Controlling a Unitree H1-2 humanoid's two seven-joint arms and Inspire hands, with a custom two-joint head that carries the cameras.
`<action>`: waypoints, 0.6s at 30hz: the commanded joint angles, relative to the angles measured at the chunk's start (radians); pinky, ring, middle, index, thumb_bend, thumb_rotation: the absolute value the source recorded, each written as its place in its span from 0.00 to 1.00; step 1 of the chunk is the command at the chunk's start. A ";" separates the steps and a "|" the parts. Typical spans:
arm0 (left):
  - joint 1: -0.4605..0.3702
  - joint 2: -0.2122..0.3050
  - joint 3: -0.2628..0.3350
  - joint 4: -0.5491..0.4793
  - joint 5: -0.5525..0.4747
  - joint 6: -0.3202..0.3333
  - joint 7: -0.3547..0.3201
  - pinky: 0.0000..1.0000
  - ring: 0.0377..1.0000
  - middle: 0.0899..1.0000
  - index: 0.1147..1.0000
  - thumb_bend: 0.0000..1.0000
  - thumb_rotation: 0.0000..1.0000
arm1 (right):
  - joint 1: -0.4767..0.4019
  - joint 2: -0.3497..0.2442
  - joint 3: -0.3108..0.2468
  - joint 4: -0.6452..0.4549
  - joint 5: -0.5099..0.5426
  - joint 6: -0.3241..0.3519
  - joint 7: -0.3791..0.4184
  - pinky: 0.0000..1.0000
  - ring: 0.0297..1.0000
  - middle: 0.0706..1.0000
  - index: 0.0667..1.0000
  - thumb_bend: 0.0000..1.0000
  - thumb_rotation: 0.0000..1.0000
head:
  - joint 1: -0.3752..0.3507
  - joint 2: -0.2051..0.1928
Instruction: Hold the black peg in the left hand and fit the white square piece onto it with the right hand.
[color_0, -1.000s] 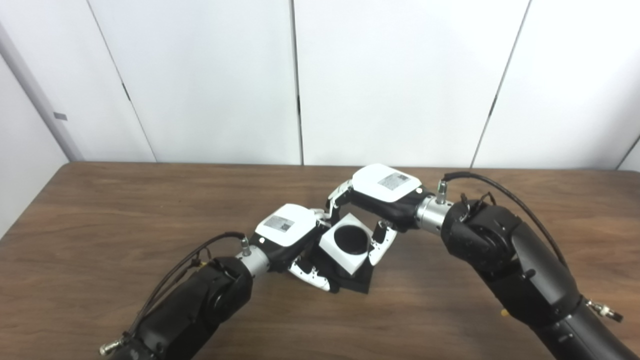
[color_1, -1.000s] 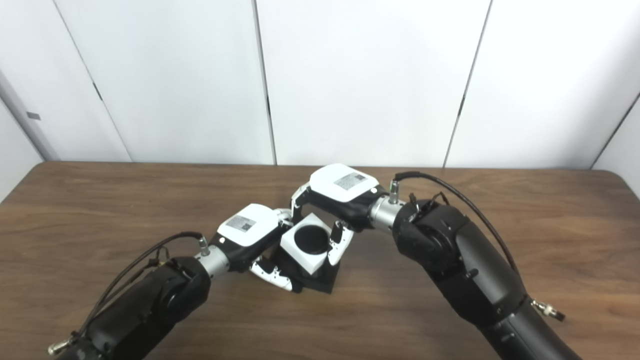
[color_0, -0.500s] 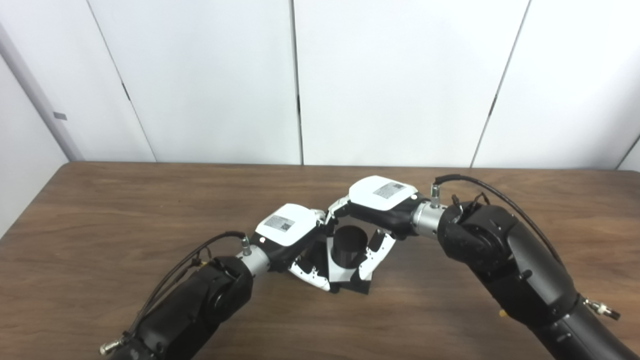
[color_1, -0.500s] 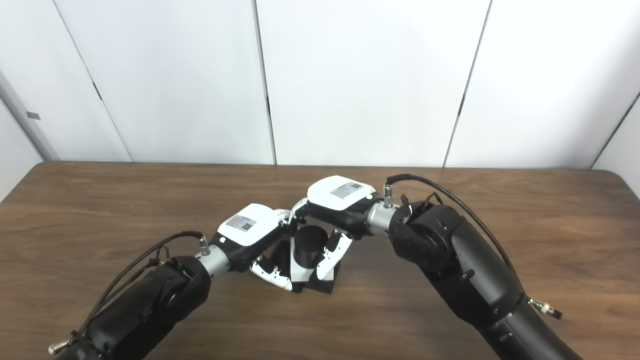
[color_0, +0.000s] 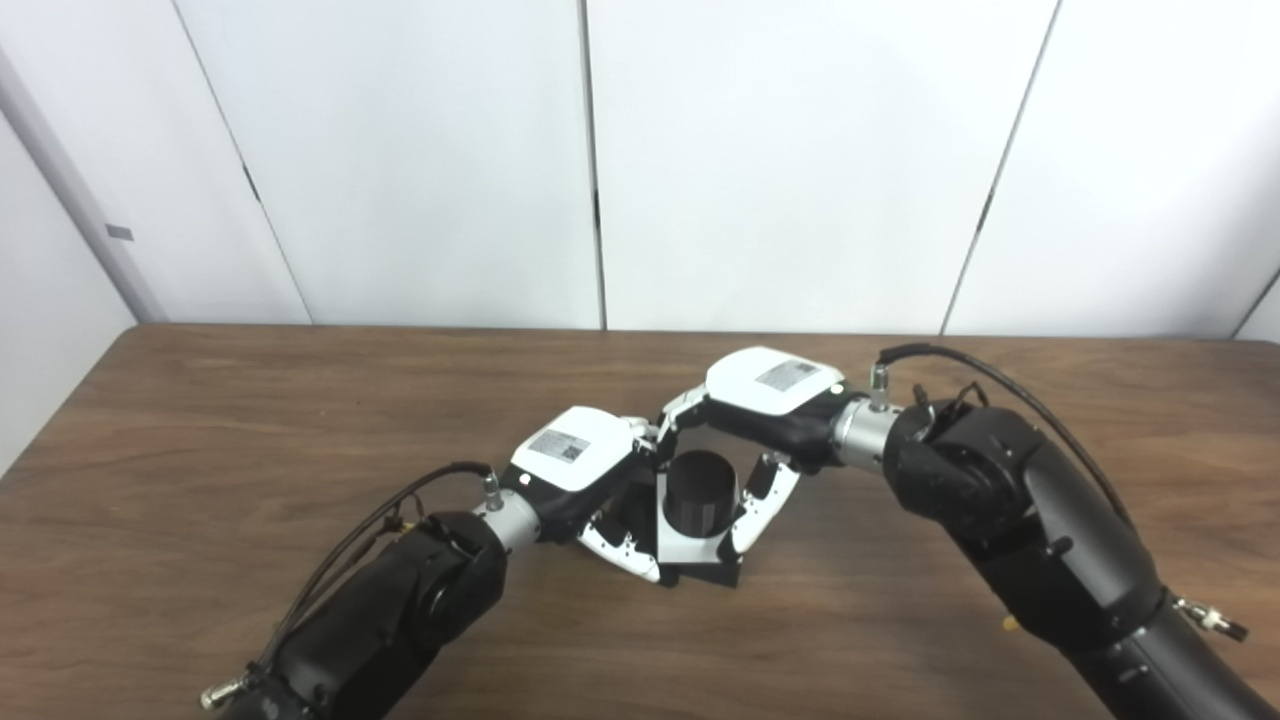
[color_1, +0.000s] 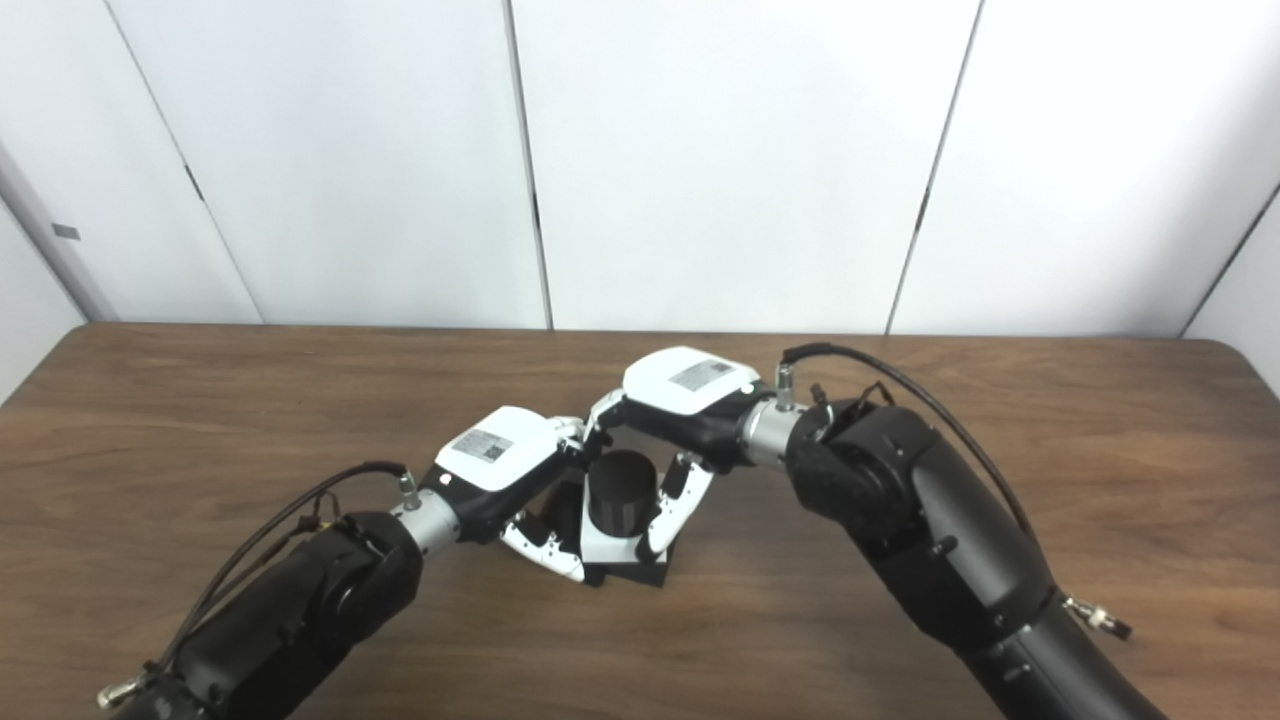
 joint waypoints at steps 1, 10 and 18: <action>0.064 -0.005 -0.062 0.051 0.043 -0.002 -0.110 0.77 0.89 0.86 0.43 0.52 0.08 | -0.043 -0.024 -0.040 -0.047 0.018 0.002 -0.035 0.79 0.85 0.84 0.69 0.85 0.28 | -0.001 0.001; 0.065 0.001 -0.062 0.043 0.052 -0.002 -0.106 0.77 0.88 0.86 0.43 0.52 0.08 | -0.019 -0.080 -0.158 -0.087 0.047 0.025 -0.071 0.73 0.82 0.83 0.68 0.81 0.22 | -0.004 0.002; 0.064 0.007 -0.060 0.043 0.050 -0.007 -0.106 0.78 0.88 0.86 0.43 0.52 0.08 | 0.064 -0.111 -0.261 -0.087 0.097 0.039 -0.163 0.62 0.78 0.81 0.68 0.76 0.18 | -0.010 0.002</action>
